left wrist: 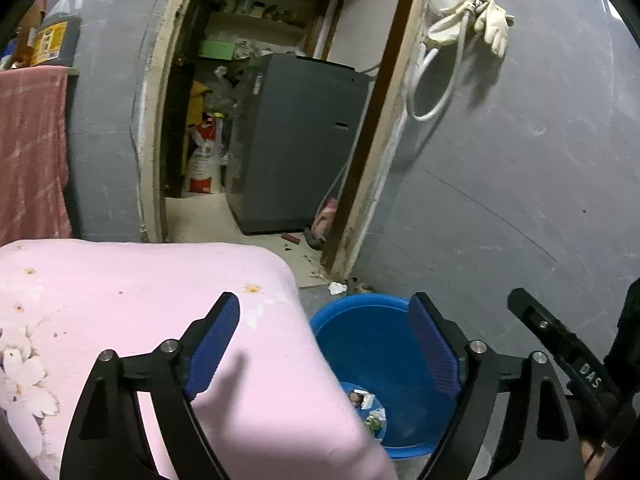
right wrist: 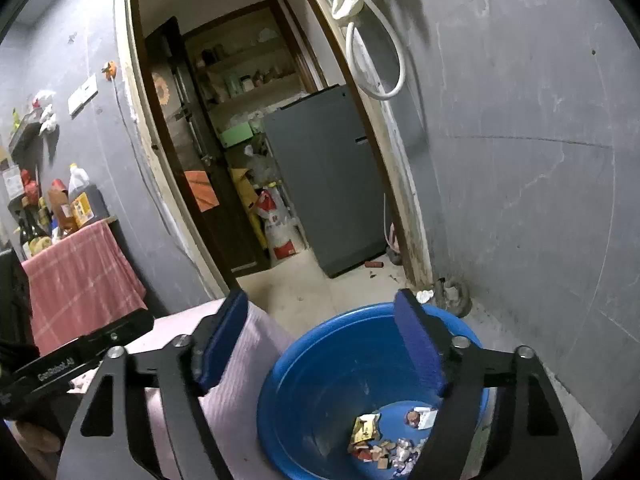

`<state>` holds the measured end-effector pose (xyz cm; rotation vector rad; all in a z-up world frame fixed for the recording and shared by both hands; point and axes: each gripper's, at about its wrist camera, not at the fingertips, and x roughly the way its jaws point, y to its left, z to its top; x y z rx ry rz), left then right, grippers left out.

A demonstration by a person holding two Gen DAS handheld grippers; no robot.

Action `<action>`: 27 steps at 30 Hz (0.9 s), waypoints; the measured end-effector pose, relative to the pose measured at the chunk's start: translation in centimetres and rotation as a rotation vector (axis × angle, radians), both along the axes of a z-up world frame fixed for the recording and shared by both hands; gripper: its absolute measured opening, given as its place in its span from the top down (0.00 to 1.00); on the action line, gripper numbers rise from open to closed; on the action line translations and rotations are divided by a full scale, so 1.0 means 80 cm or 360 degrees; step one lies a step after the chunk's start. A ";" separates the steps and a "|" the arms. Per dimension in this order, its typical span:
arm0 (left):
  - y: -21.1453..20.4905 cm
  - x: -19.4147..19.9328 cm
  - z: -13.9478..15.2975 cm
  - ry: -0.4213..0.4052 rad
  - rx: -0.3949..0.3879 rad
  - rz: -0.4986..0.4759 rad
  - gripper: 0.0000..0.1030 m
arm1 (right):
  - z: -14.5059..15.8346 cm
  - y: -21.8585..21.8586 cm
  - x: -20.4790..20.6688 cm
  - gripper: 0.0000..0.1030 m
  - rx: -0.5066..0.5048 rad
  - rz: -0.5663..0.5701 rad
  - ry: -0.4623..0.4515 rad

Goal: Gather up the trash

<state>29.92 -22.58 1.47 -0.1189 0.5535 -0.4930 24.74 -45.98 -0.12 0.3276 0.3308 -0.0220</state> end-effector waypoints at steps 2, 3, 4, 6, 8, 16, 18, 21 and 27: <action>0.006 0.000 0.002 -0.0012 -0.0002 0.0025 0.18 | 0.001 0.001 -0.002 0.16 0.0002 -0.0004 -0.0018; 0.008 -0.001 0.003 -0.0016 -0.0001 0.0031 0.18 | 0.002 0.000 -0.003 0.13 0.0002 -0.0008 -0.0028; 0.010 -0.001 0.004 -0.0019 0.0005 0.0044 0.18 | 0.003 0.002 -0.003 0.09 0.0001 -0.0012 -0.0038; 0.013 -0.002 0.004 -0.0026 0.0013 0.0063 0.18 | 0.005 0.003 -0.006 0.02 -0.0003 -0.0018 -0.0064; 0.017 -0.004 0.004 -0.0032 0.0012 0.0077 0.18 | 0.008 0.004 -0.010 0.00 -0.0006 -0.0022 -0.0093; 0.039 -0.020 0.009 -0.0090 -0.0031 0.0144 0.05 | 0.015 0.014 -0.019 0.00 -0.0054 -0.0011 -0.0145; 0.044 -0.025 0.012 -0.0111 -0.0030 0.0150 0.05 | 0.019 0.017 -0.023 0.00 -0.0065 -0.0011 -0.0163; 0.053 -0.033 0.017 -0.0147 -0.0026 0.0175 0.04 | 0.023 0.024 -0.030 0.00 -0.0085 -0.0009 -0.0185; 0.071 -0.050 0.032 -0.0215 -0.0035 0.0213 0.02 | 0.038 0.042 -0.049 0.00 -0.0152 0.0003 -0.0225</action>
